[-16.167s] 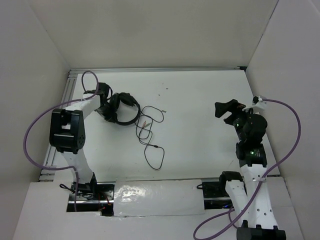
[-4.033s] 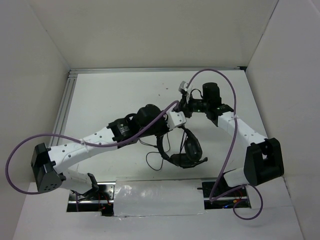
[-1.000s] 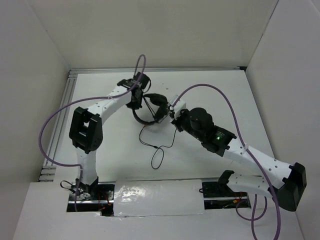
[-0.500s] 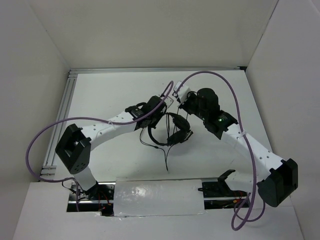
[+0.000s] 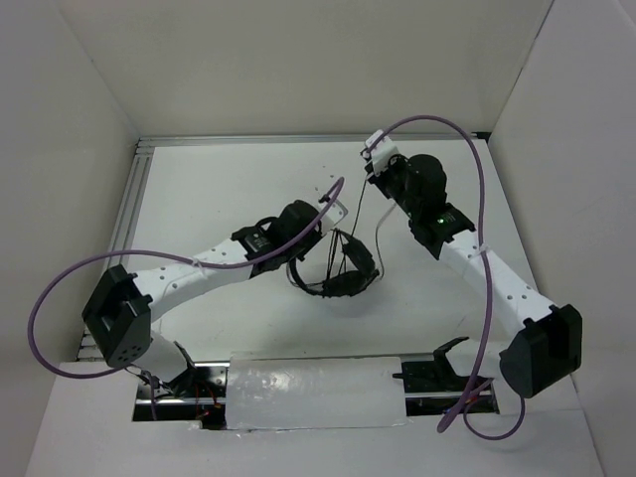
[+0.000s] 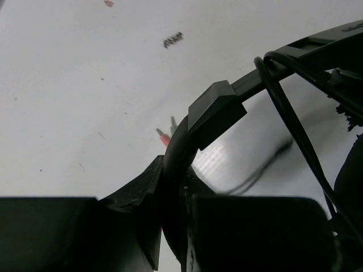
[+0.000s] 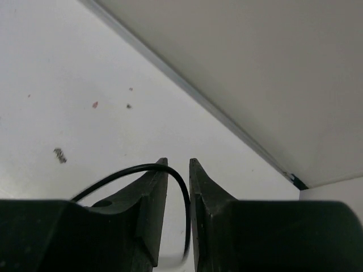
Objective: Wrap the headphones
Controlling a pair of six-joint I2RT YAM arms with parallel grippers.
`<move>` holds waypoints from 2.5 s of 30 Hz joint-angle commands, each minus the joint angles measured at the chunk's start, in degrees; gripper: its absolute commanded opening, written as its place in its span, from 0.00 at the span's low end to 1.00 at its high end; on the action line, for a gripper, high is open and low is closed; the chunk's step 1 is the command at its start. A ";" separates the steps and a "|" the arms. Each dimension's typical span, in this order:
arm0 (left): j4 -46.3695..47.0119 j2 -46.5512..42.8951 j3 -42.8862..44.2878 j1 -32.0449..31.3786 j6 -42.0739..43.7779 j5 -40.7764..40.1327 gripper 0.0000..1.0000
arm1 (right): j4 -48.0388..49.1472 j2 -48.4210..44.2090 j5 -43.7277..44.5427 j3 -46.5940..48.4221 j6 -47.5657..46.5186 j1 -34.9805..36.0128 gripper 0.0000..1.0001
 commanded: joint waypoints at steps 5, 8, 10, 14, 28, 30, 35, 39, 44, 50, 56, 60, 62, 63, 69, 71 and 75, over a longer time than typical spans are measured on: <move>1.38 -2.87 -1.48 -2.09 4.36 9.02 0.00 | 9.42 1.95 -10.01 7.16 4.14 -3.64 0.25; 2.43 -4.27 -1.92 -2.44 4.54 11.83 0.00 | 6.44 3.44 -18.96 8.31 5.64 -4.52 0.02; 3.22 -5.94 -2.44 -2.79 5.07 15.16 0.00 | 6.60 5.62 -21.55 7.96 6.34 -4.69 0.00; 4.02 -9.37 -3.33 -5.07 5.59 16.67 0.00 | 7.04 10.82 -22.78 9.01 9.59 -5.92 0.00; -1.87 -16.67 10.36 -3.68 -3.10 16.85 0.00 | 26.37 14.87 -34.20 -2.92 37.35 -15.94 0.62; -3.88 -15.45 15.27 -2.88 -3.80 16.06 0.00 | 28.13 13.47 -34.31 -6.34 39.38 -16.03 0.70; -7.75 -12.46 25.31 -0.16 -3.90 15.97 0.00 | 39.11 8.55 -29.91 -18.22 43.95 -16.03 1.00; -10.74 -9.73 33.83 1.07 -6.44 15.18 0.00 | 42.02 6.09 -33.15 -25.50 47.03 -14.54 1.00; -13.82 -6.13 40.08 2.92 -8.11 14.30 0.00 | 43.51 5.11 -29.65 -31.50 46.07 -6.64 1.00; -17.94 -3.32 47.10 4.50 -10.66 15.44 0.00 | 41.58 8.18 -16.30 -30.28 40.27 5.14 1.00; -21.81 -1.55 53.52 4.41 -11.54 14.48 0.00 | 41.07 15.82 -16.39 -23.87 41.15 9.36 1.00; -23.58 -1.02 57.92 4.50 -11.72 16.05 0.00 | 32.91 18.91 -11.28 -16.31 40.09 12.27 1.00; -23.41 -1.37 59.42 4.50 -11.63 16.32 0.00 | 30.18 21.10 -9.17 -12.20 39.92 13.32 1.00; -23.40 -1.38 59.86 4.50 -11.81 16.32 0.00 | 26.94 22.07 -8.99 -10.78 39.57 13.58 1.00; -24.02 -1.99 62.59 4.50 -11.90 17.11 0.00 | 13.93 30.84 -2.14 1.44 38.69 17.28 0.90; -23.58 -2.34 62.77 4.41 -11.55 17.11 0.00 | 12.15 32.27 -1.25 4.00 40.00 17.54 0.75; -22.88 -2.78 61.81 4.41 -10.84 13.61 0.00 | 19.15 31.75 -2.84 -2.65 42.02 16.93 0.00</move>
